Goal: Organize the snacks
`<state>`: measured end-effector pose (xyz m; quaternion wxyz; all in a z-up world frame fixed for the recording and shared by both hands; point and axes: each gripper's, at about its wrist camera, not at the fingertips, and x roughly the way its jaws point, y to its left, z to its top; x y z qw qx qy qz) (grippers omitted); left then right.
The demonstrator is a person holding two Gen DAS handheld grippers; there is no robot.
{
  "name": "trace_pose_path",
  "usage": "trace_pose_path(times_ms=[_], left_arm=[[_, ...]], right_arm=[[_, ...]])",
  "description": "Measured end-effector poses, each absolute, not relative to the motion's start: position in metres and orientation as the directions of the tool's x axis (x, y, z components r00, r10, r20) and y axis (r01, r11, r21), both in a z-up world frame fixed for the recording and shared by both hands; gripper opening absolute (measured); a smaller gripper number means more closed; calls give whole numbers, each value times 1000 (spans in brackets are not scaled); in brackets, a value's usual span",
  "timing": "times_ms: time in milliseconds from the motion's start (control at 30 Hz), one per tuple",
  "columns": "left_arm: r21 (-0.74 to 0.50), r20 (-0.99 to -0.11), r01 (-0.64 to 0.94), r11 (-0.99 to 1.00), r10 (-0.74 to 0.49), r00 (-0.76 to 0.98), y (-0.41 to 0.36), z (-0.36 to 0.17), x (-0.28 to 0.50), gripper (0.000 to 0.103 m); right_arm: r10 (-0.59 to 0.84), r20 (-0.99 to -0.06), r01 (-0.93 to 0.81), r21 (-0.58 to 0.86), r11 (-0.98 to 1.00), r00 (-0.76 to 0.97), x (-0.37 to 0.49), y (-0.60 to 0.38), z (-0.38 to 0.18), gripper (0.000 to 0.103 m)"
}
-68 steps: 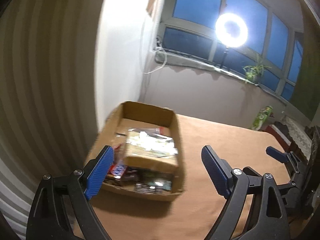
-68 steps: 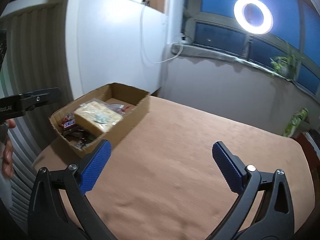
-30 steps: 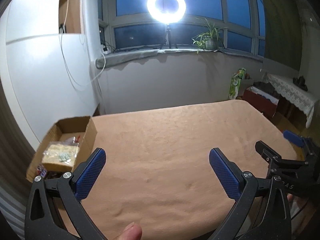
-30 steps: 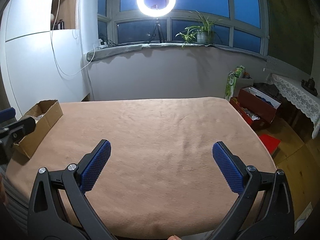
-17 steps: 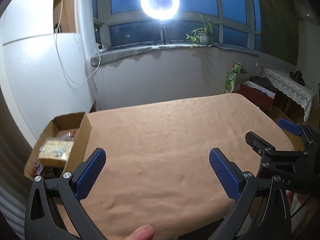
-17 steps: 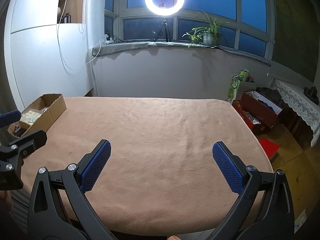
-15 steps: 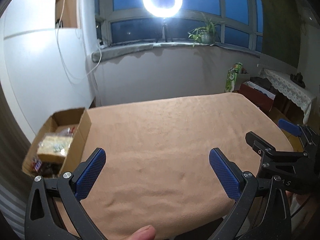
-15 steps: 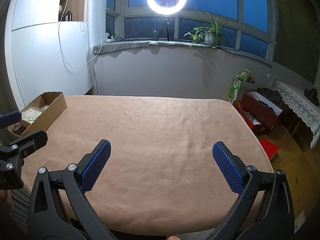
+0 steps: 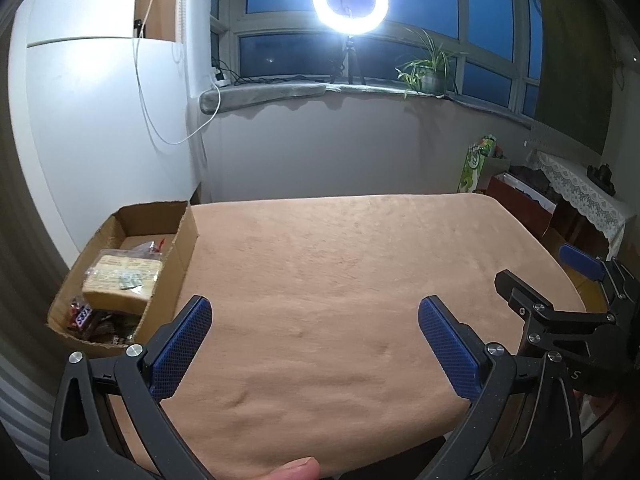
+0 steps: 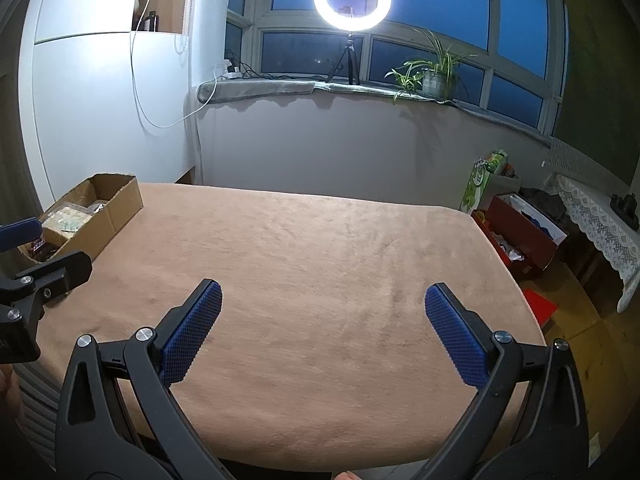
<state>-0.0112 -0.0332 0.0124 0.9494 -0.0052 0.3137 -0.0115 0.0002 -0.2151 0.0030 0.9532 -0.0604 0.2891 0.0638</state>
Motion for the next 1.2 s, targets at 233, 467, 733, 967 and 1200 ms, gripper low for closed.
trace_pose_path(times_ms=[233,467,733,967,1200], left_arm=[[-12,-592,23,1000,-26,806,-34,14,-13,103],[-12,-592,26,1000,-28,806,-33,15,-13,103],[-11,-596,25,1000,-27,803,-34,16,-12,103],[-18,-600,24,1000,-30,799,-33,15,-12,103],[-19,-603,25,1000,-32,797,-32,14,-11,103]], right_arm=[[88,-557,-161,-83,983,825,-1,-215,4,103],[88,-558,-160,-81,984,825,-1,-215,4,103],[88,-560,-161,-83,983,824,-1,-213,4,103],[88,-560,-161,-83,983,824,-1,-213,3,103],[88,-562,-161,-82,983,823,-1,-213,3,103]])
